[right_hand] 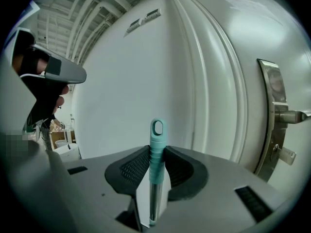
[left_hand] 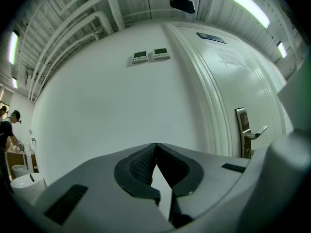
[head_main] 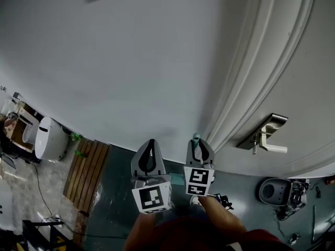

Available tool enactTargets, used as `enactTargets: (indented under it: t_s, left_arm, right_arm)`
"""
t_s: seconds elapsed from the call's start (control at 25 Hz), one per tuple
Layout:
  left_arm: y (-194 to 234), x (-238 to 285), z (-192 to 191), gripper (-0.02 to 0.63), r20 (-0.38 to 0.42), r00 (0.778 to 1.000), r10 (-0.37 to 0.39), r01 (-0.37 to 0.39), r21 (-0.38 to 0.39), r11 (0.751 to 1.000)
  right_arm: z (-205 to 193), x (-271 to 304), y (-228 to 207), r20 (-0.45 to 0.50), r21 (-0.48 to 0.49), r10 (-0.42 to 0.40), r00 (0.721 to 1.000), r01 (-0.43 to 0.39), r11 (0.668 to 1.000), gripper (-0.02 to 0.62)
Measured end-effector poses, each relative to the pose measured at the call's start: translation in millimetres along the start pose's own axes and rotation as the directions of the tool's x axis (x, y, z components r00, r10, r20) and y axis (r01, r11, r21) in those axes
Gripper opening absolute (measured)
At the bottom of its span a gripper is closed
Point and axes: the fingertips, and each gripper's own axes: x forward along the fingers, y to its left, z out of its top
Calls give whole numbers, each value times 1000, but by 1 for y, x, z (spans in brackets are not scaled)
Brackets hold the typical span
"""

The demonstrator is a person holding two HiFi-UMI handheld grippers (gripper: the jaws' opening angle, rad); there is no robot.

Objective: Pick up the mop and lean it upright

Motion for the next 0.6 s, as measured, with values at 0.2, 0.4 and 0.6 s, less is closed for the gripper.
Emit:
enactTargets:
  t_s: [0.2,0.4,0.6]
  left_arm:
    - [0,-2,-2,15,3,1000,-1,1,-2,1000]
    - [-1,-1,-3,15,14,1000,-3,3,-9,1000]
    - [0,-1,-6,15,14,1000,8,-7,-15,1000]
  right_arm:
    - [-2,-24,8,14,-18,32,999,-32,999,110]
    - [-6,-50,19,21,-32,68,998,-67,997,110]
    - [-7,-54,23,19,-30,82,996,-82,996,110]
